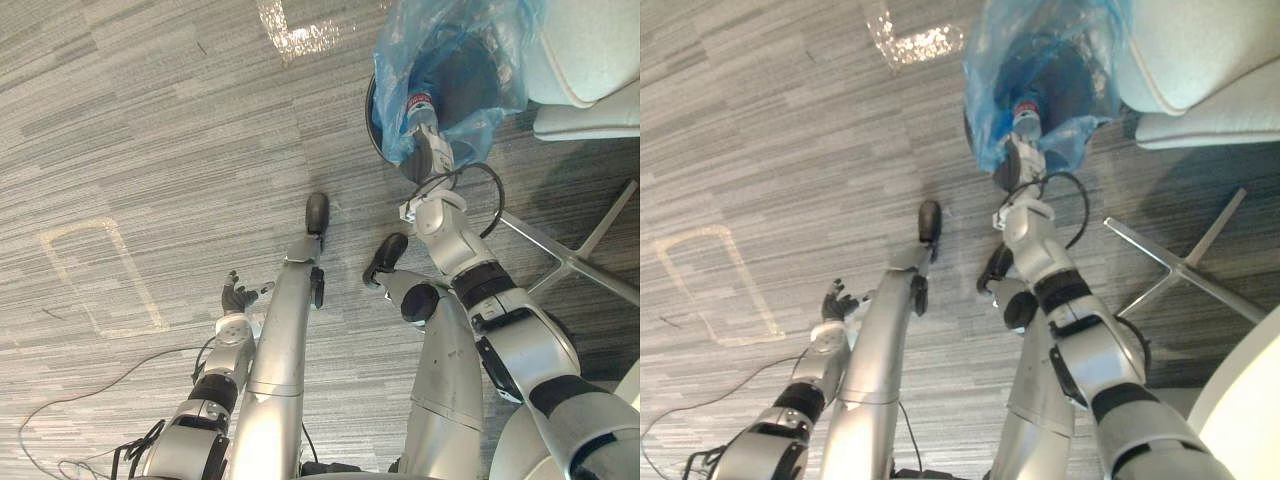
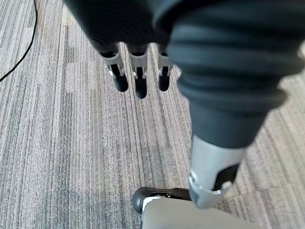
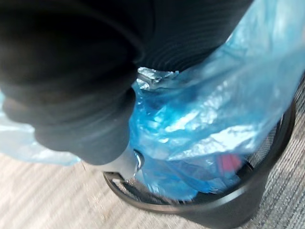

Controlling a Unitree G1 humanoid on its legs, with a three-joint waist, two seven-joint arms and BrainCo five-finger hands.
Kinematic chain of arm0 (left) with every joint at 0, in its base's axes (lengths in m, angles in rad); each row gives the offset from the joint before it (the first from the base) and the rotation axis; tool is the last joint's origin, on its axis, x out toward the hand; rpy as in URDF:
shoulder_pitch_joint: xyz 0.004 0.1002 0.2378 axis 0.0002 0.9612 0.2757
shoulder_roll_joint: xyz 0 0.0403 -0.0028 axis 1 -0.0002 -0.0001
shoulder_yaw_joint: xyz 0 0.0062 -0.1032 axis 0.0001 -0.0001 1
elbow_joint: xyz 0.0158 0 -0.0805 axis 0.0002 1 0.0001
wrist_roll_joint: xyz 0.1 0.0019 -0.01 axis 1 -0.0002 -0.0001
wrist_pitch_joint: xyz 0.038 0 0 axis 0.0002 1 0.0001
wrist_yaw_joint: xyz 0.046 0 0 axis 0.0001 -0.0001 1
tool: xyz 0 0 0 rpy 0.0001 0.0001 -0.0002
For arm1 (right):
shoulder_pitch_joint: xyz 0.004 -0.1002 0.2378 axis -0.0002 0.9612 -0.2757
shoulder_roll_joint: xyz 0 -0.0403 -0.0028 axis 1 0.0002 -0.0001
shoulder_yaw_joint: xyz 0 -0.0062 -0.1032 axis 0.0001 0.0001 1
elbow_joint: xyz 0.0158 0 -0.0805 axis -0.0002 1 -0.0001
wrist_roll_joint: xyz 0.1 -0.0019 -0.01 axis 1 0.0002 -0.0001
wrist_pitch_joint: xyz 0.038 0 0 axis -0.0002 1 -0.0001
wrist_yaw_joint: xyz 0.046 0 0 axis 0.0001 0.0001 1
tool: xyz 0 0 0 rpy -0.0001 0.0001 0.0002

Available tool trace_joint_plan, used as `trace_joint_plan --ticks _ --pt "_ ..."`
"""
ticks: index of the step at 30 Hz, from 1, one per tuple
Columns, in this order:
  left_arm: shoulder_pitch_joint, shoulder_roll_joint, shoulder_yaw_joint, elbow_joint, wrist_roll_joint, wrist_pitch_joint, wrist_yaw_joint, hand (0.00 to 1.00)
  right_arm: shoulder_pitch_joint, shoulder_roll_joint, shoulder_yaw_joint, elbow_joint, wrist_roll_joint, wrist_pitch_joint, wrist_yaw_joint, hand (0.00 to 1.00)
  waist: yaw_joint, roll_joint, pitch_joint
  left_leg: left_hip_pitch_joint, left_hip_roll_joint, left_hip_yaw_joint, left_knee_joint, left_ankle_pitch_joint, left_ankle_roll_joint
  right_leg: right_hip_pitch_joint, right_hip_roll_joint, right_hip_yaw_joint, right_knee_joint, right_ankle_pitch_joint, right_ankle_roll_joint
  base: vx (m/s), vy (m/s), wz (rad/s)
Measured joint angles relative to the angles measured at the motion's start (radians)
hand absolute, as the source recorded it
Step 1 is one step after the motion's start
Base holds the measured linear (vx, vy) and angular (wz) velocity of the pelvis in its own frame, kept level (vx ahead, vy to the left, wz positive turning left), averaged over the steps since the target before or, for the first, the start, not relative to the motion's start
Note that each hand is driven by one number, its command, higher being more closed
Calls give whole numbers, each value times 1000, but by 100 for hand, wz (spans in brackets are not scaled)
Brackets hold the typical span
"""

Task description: Gather rubbish on tea table into small bin, then transfer packed bag to large trash can.

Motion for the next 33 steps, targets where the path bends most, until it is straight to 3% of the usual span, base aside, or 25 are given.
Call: trace_joint_plan --ticks 13,22,25,33 --pt "59 30 -21 -11 38 22 -7 0 246 16 -16 -297 46 -9 -12 100 -24 -7 -4 306 14 52 -192 40 2 278 34 8 -190 62 -4 -38 -3 -6" --pt "145 -14 -61 -28 91 42 -45 0 475 89 -10 -490 80 -37 36 100 -51 -68 -50 579 3 85 -330 41 3 528 53 30 -323 76 14 48 -1 -6" --pt "172 -26 -62 -26 110 46 -50 0 549 89 7 -575 81 -42 58 100 -54 -73 -59 669 -2 84 -369 42 3 617 57 27 -362 82 9 82 -18 2" --pt "338 -47 -138 -43 165 80 -73 0 776 132 29 -724 126 -88 141 100 -73 -81 -213 944 -9 103 -553 55 -6 875 92 38 -545 104 39 98 -14 -7"
